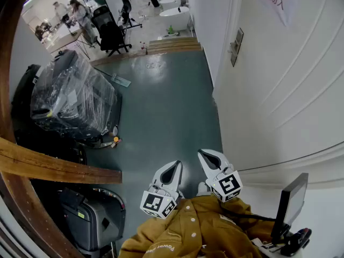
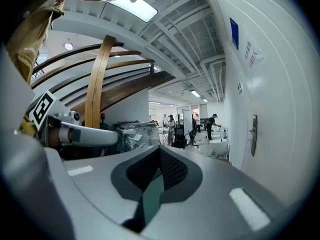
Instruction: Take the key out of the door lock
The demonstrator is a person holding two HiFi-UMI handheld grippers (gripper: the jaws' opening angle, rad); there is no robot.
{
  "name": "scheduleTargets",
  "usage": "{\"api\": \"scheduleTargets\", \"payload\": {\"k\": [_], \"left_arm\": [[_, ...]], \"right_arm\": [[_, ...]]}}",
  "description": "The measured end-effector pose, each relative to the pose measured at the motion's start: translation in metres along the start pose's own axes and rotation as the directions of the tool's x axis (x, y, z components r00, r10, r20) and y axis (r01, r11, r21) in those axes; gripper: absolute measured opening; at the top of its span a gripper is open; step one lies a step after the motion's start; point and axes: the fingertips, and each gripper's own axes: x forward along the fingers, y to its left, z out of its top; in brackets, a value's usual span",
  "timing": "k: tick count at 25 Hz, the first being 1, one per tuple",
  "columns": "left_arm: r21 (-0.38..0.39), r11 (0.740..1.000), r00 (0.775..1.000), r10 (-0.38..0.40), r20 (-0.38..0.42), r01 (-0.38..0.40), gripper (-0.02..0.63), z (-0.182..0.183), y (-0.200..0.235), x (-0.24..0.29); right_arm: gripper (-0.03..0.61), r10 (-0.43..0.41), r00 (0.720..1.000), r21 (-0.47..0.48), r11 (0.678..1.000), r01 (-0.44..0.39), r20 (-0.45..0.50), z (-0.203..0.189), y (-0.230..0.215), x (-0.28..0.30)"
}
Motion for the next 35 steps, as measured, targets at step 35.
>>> {"api": "scheduleTargets", "payload": {"k": [35], "left_arm": [[-0.076, 0.995, 0.997, 0.067, -0.028, -0.069, -0.002, 0.007, 0.118, -0.037]], "right_arm": [[0.008, -0.053, 0.997, 0.081, 0.995, 0.057, -0.050, -0.017, 0.017, 0.097]]}}
